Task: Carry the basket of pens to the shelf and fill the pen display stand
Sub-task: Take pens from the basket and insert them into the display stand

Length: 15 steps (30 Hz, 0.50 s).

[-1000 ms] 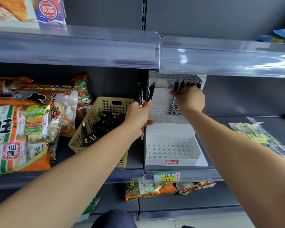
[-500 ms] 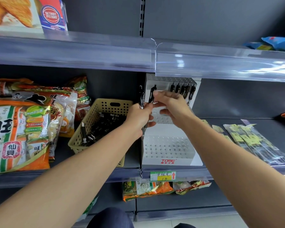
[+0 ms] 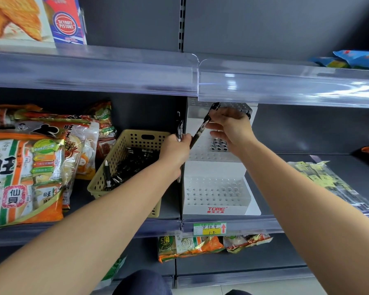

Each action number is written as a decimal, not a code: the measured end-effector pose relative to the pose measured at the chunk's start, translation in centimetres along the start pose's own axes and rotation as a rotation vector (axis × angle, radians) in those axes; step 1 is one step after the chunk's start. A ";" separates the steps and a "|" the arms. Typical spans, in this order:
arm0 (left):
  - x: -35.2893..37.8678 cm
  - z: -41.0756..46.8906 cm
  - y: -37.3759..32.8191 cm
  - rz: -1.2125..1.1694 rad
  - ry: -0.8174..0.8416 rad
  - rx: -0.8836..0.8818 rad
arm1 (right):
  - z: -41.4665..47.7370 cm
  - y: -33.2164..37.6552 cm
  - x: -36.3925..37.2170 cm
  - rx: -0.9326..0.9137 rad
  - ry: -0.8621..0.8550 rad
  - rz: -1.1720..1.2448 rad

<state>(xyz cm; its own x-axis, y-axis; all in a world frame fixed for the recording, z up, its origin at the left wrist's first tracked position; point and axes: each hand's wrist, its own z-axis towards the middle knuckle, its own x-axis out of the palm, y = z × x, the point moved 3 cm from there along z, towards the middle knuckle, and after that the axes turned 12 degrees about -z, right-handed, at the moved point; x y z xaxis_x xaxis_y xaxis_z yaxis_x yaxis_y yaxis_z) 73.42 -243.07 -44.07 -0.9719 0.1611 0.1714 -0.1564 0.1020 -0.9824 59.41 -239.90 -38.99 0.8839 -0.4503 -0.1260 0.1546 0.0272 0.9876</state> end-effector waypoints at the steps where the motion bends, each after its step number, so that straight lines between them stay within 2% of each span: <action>1: -0.2 0.0 0.0 0.011 -0.017 0.004 | 0.1 0.2 -0.2 -0.025 -0.061 -0.020; 6: -0.2 -0.7 0.0 -0.037 0.030 -0.071 | 0.8 0.9 -0.5 -0.100 -0.286 -0.134; 9: -0.2 -0.8 -0.3 -0.060 0.050 -0.120 | 1.6 0.6 -0.8 -0.138 -0.403 -0.302; 12: -0.3 -0.8 -0.5 -0.096 0.052 -0.139 | 1.7 0.5 -0.9 -0.162 -0.461 -0.435; 15: -0.4 -0.7 -0.3 -0.065 0.031 -0.080 | 1.7 0.6 -0.8 -0.190 -0.485 -0.516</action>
<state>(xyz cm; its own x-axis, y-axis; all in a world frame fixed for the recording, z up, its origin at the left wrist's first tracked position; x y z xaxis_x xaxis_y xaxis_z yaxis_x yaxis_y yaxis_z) 73.96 -242.48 -43.83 -0.9541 0.1819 0.2381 -0.2033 0.1909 -0.9603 58.02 -241.07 -38.09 0.3900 -0.7907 -0.4719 0.6118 -0.1605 0.7746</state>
